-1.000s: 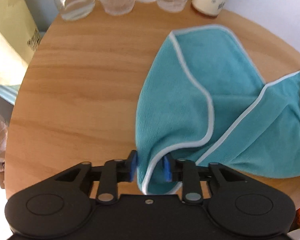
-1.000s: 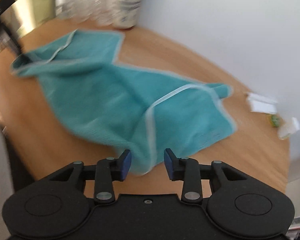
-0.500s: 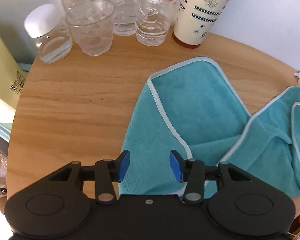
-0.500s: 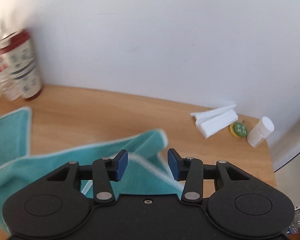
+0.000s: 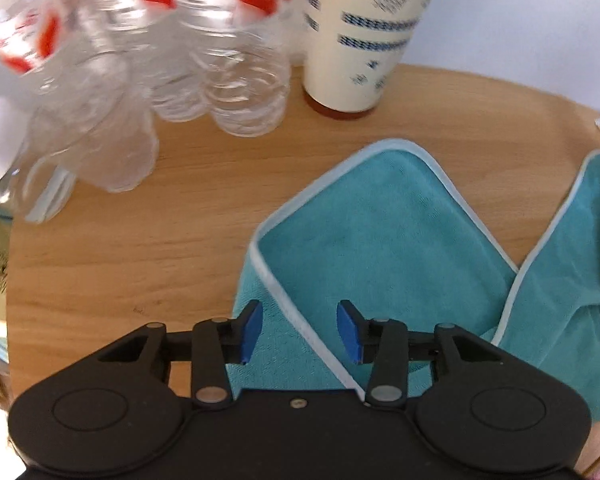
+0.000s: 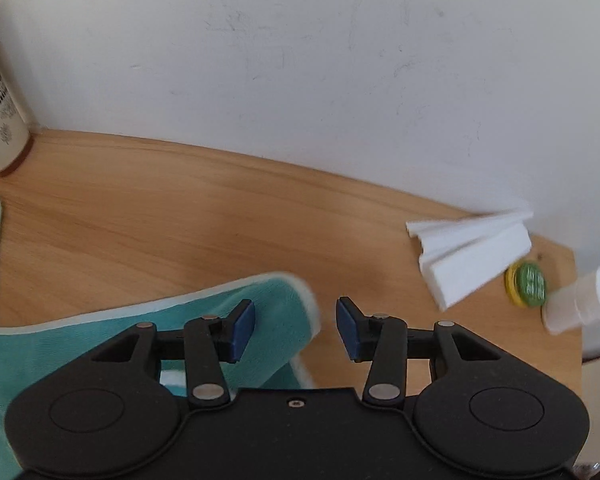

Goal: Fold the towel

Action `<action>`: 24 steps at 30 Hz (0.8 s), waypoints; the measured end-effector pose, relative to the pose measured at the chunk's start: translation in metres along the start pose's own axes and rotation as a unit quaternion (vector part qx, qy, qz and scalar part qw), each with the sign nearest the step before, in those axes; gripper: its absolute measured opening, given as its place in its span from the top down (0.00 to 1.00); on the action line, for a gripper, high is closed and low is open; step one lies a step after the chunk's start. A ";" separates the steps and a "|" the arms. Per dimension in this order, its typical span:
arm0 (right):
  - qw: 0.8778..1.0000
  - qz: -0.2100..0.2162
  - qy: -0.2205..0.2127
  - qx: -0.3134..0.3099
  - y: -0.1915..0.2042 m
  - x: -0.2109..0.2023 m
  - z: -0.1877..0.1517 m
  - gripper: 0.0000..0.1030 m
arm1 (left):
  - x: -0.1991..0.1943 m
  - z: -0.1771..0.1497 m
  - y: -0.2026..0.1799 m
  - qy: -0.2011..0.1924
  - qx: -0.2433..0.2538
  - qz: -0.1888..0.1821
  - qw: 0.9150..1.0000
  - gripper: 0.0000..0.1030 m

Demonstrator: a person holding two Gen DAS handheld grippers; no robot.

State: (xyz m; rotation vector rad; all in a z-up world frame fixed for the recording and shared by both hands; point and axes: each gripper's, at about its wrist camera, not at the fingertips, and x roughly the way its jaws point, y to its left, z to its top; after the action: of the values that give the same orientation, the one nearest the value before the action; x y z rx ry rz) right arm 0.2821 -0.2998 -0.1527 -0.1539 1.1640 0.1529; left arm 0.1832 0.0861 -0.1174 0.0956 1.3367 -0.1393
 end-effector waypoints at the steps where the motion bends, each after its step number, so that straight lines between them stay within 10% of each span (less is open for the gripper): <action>1: 1.000 0.014 0.012 0.004 -0.003 0.005 0.001 0.52 | 0.002 0.001 -0.003 0.004 0.011 0.013 1.000 0.61; 5: 0.999 0.048 0.020 -0.002 -0.005 0.013 0.005 0.59 | 0.012 0.007 -0.001 0.015 0.009 0.022 1.000 0.66; 7: 0.996 0.086 0.030 -0.005 -0.005 0.013 0.007 0.88 | 0.014 0.008 0.000 0.019 0.008 0.025 0.999 0.71; 11: 0.996 0.082 0.015 -0.025 -0.002 0.009 0.009 0.91 | 0.015 0.011 0.002 0.020 0.015 0.045 0.999 0.89; 24: 0.964 0.068 -0.247 -0.073 0.007 -0.149 0.018 0.91 | 0.004 -0.013 0.052 0.010 -0.069 0.114 0.991 0.94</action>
State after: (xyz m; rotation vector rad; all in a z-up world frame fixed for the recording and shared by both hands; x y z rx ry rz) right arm 0.2386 -0.2952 -0.0089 -0.1546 0.6636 0.3778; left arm 0.1799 0.1390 -0.1245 0.1324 1.3412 0.1476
